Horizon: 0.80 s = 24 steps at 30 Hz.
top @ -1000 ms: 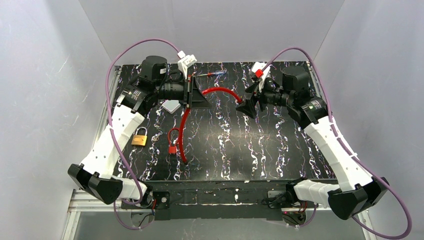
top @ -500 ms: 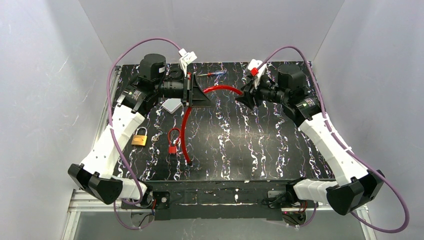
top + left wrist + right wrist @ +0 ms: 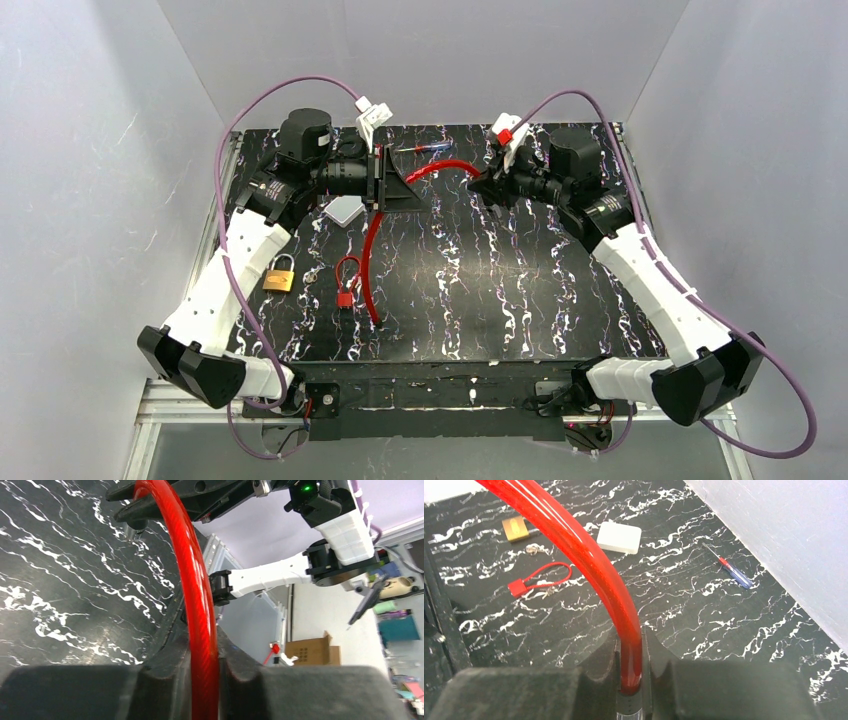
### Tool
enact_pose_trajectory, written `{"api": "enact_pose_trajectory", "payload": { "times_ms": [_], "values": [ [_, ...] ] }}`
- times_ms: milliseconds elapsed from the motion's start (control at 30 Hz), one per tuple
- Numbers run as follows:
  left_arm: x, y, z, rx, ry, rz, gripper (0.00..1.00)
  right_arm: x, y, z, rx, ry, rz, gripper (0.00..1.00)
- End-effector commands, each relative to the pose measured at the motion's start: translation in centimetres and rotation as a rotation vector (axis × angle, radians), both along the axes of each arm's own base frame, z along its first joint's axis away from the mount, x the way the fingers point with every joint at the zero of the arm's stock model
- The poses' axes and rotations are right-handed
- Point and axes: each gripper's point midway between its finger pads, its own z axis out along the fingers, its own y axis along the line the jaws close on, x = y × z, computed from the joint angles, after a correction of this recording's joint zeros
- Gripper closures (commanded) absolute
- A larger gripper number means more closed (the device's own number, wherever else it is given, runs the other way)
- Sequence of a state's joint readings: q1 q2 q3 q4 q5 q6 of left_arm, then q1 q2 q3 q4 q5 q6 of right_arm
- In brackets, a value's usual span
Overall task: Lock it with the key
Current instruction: Lock the lock.
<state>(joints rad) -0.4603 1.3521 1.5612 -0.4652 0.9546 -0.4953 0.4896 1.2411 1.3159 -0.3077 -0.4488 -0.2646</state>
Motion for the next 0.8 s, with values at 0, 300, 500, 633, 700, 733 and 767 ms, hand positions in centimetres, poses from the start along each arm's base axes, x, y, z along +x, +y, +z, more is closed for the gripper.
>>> {"api": "enact_pose_trajectory", "payload": {
  "times_ms": [0, 300, 500, 633, 700, 733, 767],
  "values": [
    [-0.9, 0.9, 0.6, 0.013, -0.114, -0.007, 0.79, 1.7, 0.3, 2.8, 0.133, -0.015, -0.069, 0.99],
    [-2.4, 4.2, -2.2, 0.192, -0.289, 0.007, 0.44, 1.3, 0.2, 6.6, 0.272, 0.034, -0.046, 0.99],
    [-2.3, 6.9, -4.5, 0.286, -0.404, 0.005, 0.33, 0.9, -0.4, 8.8, 0.310, 0.030, -0.056, 0.99],
    [-2.8, 8.0, -6.8, 0.332, -0.482, -0.016, 0.18, 0.7, -0.7, 9.9, 0.349, 0.037, -0.059, 0.99],
    [-3.7, 8.1, -7.4, 0.316, -0.517, -0.049, 0.16, 0.6, -0.8, 10.2, 0.361, 0.041, -0.057, 0.99],
    [-4.0, 8.0, -7.5, 0.301, -0.530, -0.059, 0.15, 0.6, -0.8, 10.4, 0.368, 0.043, -0.055, 0.99],
    [-4.2, 7.9, -7.5, 0.284, -0.553, -0.065, 0.16, 0.6, -0.8, 10.5, 0.375, 0.048, -0.053, 0.99]
  ]
}}
